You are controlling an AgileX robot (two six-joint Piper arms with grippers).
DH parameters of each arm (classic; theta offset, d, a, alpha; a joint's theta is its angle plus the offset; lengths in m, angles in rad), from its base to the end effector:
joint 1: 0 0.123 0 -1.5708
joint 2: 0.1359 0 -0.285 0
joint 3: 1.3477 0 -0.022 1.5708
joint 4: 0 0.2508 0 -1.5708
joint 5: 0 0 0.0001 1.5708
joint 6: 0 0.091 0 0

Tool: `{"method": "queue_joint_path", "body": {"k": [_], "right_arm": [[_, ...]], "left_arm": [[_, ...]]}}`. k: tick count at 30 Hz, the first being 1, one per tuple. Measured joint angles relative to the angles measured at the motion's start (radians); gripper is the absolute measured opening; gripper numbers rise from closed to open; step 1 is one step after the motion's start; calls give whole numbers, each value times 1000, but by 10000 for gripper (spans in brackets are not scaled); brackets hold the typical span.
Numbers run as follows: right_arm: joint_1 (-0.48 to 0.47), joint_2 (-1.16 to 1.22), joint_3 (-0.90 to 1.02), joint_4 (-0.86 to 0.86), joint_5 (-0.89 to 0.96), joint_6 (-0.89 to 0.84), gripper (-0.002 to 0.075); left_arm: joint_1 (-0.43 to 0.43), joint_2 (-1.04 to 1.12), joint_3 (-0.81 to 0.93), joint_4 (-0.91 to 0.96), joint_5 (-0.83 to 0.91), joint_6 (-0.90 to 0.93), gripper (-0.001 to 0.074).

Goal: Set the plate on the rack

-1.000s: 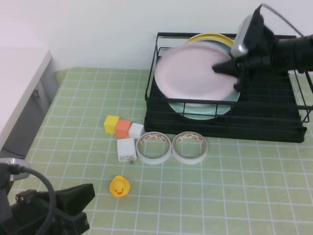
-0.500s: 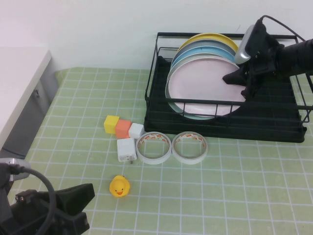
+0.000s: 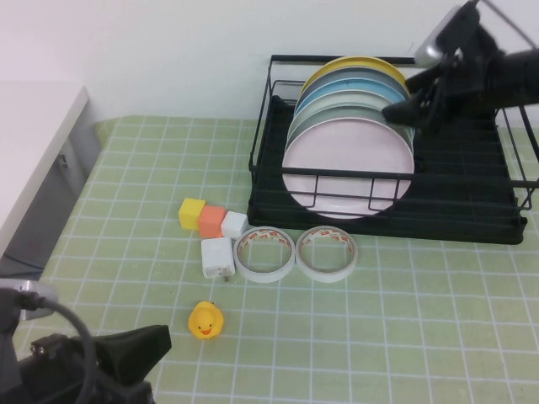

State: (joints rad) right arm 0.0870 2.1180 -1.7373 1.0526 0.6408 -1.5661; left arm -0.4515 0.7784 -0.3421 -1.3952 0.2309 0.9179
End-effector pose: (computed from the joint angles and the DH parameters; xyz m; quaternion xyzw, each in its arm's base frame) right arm 0.4823 0.0896 0.2456 -0.4087 0.7685 0.1215 0.4770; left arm 0.1271 -0.0845 0.2499 0.0544 0.8260 -0.3309 0.4530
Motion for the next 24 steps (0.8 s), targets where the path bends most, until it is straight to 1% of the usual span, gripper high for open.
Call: {"method": "queue_joint_path", "body": {"k": [4,6,8,10,12,14,15,19,22,24], "right_arm": [[0,-95,0,-123,26,143,465],[0,-161,0,-216,58,257,409],[0,-228,0,-311,96,382,340],[0,-286,0,-385,154,474,246],[0,-346,0,-451,225,556,140],[-1,-393,0,-486,290,624,65],[-1,-418,0,-494,326,650,43],[-2,-522,57,-453,389,680,11],[-2,-626,172,-364,360,643,7],[-2,-714,279,-279,309,588,6]], "left_arm": [[0,-78,0,46,24,-21,-1],[0,-138,0,102,29,-74,-1],[0,-196,0,201,33,-159,-1],[0,-261,0,359,43,-301,-1],[0,-317,0,559,67,-467,-1],[0,-373,0,760,119,-664,-1],[0,-397,0,871,156,-780,-1],[0,-477,0,1245,308,-1210,-1],[0,-528,0,1466,350,-1400,-1],[0,-555,0,1559,348,-1465,-1]]}}
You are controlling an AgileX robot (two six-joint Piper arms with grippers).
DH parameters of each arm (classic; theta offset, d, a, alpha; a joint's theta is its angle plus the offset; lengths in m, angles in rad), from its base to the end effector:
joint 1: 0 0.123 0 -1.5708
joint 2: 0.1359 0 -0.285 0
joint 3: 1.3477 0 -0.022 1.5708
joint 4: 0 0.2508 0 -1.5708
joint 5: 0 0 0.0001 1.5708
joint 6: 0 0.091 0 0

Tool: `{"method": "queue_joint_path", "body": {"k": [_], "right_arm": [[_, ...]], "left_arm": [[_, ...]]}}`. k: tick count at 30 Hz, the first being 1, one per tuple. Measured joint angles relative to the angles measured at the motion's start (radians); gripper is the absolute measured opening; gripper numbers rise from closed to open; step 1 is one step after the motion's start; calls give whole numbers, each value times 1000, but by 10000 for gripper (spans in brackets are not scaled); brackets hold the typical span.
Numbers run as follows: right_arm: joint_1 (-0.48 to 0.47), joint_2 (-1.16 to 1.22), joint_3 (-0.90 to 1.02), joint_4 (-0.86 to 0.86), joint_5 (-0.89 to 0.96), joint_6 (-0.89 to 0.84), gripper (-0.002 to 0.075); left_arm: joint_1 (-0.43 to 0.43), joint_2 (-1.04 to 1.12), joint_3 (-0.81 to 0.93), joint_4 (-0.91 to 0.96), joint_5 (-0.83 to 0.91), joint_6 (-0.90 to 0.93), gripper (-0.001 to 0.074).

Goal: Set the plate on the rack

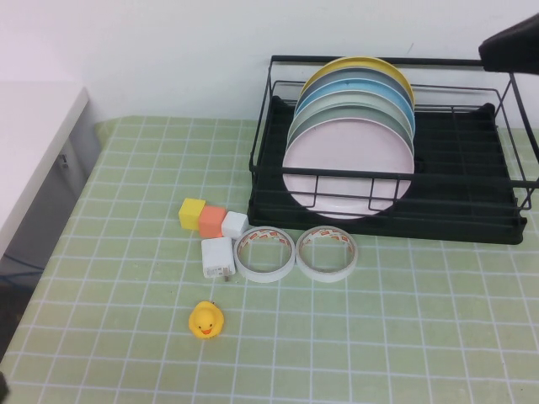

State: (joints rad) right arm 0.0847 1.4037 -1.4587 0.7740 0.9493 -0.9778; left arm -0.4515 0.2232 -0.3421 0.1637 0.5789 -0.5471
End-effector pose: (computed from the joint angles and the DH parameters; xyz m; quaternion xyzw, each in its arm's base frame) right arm 0.2907 0.0766 0.4203 -0.3581 0.7863 0.1816 0.4696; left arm 0.0564 -0.0183 0.2634 -0.0081 0.8237 -0.2028 0.5295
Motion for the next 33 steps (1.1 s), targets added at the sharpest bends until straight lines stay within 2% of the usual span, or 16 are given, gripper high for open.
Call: {"method": "queue_joint_path", "body": {"k": [7,16,22,33], "right_arm": [[0,-299,336,275,-114,-275,5],[0,-606,629,357,-141,-320,4],[0,-669,699,463,-143,-320,1],[0,-669,707,479,-116,-323,0]], "left_arm": [[0,-21,0,109,-5,-55,-1],[0,-21,0,113,-5,-55,-2],[0,-21,0,113,-5,-55,-1],[0,-21,0,114,-5,-55,-1]]}}
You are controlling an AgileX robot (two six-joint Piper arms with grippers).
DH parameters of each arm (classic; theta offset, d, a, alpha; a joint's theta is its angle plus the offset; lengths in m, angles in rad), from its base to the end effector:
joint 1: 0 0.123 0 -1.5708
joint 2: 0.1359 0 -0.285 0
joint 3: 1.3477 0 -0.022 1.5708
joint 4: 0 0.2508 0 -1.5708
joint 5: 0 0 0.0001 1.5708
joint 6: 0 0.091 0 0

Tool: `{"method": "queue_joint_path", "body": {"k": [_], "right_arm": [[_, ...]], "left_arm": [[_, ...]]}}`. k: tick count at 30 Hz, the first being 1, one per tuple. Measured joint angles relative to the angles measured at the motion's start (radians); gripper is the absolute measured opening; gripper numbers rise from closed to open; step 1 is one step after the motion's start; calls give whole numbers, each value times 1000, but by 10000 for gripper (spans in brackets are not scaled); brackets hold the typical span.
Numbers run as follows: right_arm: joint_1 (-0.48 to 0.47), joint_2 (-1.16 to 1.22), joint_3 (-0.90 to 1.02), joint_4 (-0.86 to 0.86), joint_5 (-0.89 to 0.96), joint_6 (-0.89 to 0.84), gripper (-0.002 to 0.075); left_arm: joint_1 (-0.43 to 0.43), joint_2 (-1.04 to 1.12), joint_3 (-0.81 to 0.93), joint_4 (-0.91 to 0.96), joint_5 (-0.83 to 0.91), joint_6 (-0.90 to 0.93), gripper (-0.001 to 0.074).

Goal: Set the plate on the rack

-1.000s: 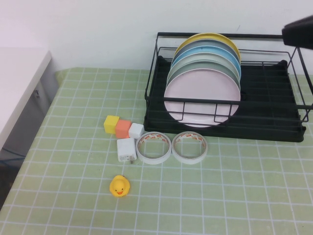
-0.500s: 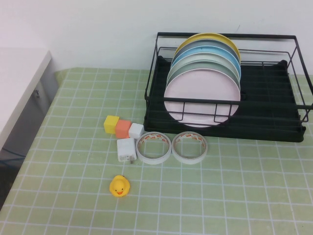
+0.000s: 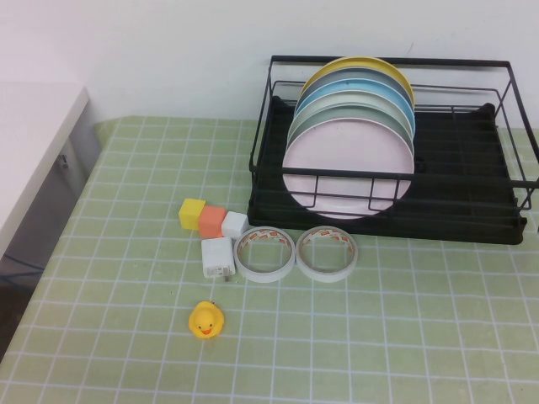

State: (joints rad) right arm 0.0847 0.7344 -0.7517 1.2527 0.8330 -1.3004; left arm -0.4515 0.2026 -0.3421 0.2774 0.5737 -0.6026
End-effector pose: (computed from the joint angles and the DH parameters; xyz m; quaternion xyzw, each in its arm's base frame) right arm 0.1206 0.0745 0.3743 -0.3316 0.6856 0.2681 0.5900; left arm 0.0561 -0.0121 0.2662 -0.0094 0.8123 -0.1754 0.5561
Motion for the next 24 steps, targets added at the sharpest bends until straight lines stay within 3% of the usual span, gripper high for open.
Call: {"method": "queue_joint_path", "body": {"k": [6,15,24], "right_arm": [[0,0,0,-67,24,-2,0],[0,-121,0,-374,-138,11,0],[0,-349,6,-660,-176,161,0]], "left_arm": [[0,0,0,0,0,0,-1],[0,0,0,0,0,0,-1],[0,0,0,2,0,0,-1]]}}
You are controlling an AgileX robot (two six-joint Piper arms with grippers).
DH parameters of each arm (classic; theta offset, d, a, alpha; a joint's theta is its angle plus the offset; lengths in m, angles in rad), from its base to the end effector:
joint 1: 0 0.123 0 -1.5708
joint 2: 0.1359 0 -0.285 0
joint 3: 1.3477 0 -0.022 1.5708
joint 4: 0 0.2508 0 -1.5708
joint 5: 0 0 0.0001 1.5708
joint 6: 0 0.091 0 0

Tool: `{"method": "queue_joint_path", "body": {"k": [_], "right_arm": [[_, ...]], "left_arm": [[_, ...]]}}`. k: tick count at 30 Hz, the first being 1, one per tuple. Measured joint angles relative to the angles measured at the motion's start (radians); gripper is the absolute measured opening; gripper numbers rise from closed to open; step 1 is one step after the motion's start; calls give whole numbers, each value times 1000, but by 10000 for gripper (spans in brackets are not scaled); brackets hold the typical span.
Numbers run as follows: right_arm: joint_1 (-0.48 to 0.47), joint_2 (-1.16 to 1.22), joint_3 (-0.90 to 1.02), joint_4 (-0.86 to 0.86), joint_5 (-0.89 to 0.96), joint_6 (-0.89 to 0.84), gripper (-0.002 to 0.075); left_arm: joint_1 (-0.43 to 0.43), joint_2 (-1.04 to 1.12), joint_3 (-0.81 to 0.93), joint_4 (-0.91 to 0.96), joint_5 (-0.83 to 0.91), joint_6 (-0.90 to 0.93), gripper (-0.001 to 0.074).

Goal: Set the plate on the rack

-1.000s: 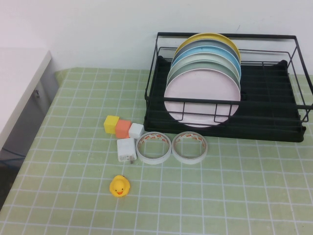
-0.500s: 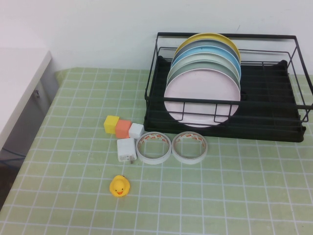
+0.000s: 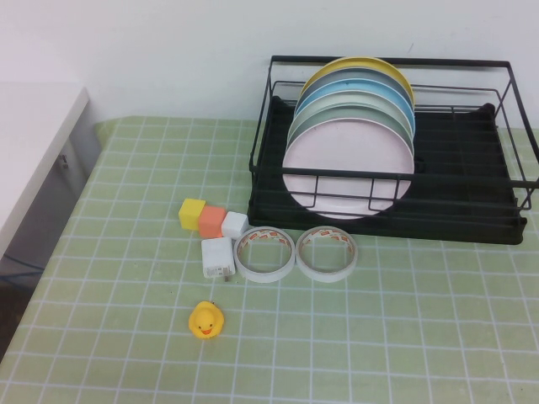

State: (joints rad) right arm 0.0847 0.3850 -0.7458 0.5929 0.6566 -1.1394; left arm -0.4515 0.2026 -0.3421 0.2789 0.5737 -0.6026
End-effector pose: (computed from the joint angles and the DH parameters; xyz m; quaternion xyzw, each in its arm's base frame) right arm 0.0514 0.0356 0.3829 -0.3717 0.6469 -0.0574 0.6634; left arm 0.0561 -0.0121 0.2663 -0.0091 0.8122 -0.1748 0.5564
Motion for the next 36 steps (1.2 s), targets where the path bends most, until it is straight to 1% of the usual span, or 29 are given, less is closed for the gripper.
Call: {"method": "queue_joint_path", "body": {"k": [5,8,10,13,17,23,28,33,36], "right_arm": [[0,-67,90,-93,-66,153,-1],[-12,-131,198,-224,-147,370,-1],[-41,-189,274,-334,-183,540,-1],[-97,-274,379,-455,-203,755,-1],[-172,-376,514,-548,-209,942,-1],[-229,-398,667,-619,-211,1080,-1],[-230,-398,712,-665,-211,1199,-1],[-223,-398,747,-675,-224,1227,-2],[-191,-398,754,-692,-260,1238,-2]], "left_arm": [[0,0,0,1,0,0,-1],[0,0,0,2,0,0,-1],[0,0,0,2,0,0,-1],[0,0,0,2,0,0,-1],[0,0,0,2,0,0,-1],[0,0,0,2,0,0,-1],[0,0,0,2,0,0,-1],[0,0,0,2,0,0,-1],[0,0,0,2,0,0,-1]]}}
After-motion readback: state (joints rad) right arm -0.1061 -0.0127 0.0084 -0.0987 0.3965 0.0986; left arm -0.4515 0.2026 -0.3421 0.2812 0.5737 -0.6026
